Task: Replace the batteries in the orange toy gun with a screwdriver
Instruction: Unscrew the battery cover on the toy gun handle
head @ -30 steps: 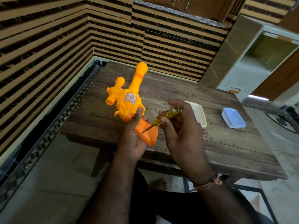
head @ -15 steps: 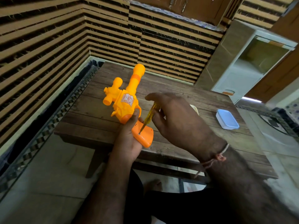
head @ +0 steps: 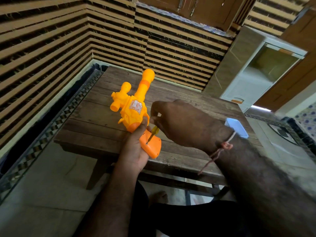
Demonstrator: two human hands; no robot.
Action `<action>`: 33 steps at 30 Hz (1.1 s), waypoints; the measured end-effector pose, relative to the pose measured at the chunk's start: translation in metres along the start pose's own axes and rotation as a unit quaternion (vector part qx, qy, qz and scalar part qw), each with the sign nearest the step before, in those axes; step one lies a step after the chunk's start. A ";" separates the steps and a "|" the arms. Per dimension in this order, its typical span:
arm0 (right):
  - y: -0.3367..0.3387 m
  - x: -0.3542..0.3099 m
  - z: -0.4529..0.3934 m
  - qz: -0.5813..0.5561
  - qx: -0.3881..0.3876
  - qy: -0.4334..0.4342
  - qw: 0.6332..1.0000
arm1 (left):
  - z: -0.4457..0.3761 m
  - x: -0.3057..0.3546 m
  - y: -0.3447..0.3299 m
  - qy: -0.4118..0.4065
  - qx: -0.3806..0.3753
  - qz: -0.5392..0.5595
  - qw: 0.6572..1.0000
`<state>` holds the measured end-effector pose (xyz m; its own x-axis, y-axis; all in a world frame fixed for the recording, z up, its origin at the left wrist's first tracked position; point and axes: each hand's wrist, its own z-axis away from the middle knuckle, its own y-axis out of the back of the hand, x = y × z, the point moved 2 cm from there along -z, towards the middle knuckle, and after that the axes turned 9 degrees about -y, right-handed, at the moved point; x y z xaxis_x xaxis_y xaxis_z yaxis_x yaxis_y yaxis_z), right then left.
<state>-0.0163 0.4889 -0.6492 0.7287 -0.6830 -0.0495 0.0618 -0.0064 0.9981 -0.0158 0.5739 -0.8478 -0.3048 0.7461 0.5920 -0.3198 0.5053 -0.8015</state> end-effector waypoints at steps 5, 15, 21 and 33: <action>0.004 -0.001 0.000 -0.016 -0.026 -0.001 1.000 | -0.002 -0.001 0.001 0.004 -0.005 0.005 1.000; 0.004 0.000 -0.006 -0.011 -0.024 0.017 0.999 | 0.002 0.000 -0.001 0.007 0.004 -0.005 1.000; 0.001 0.003 -0.005 0.010 -0.013 0.007 1.000 | 0.004 0.003 -0.005 -0.004 -0.016 -0.008 1.000; 0.005 -0.001 -0.009 0.007 -0.039 0.017 0.999 | 0.003 0.003 -0.006 0.000 -0.014 -0.013 1.000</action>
<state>-0.0107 0.4968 -0.6448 0.7522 -0.6578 -0.0386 0.1043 0.0610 0.9927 -0.0178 0.5718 -0.8404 -0.2961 0.7328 0.6127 -0.3030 0.5362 -0.7878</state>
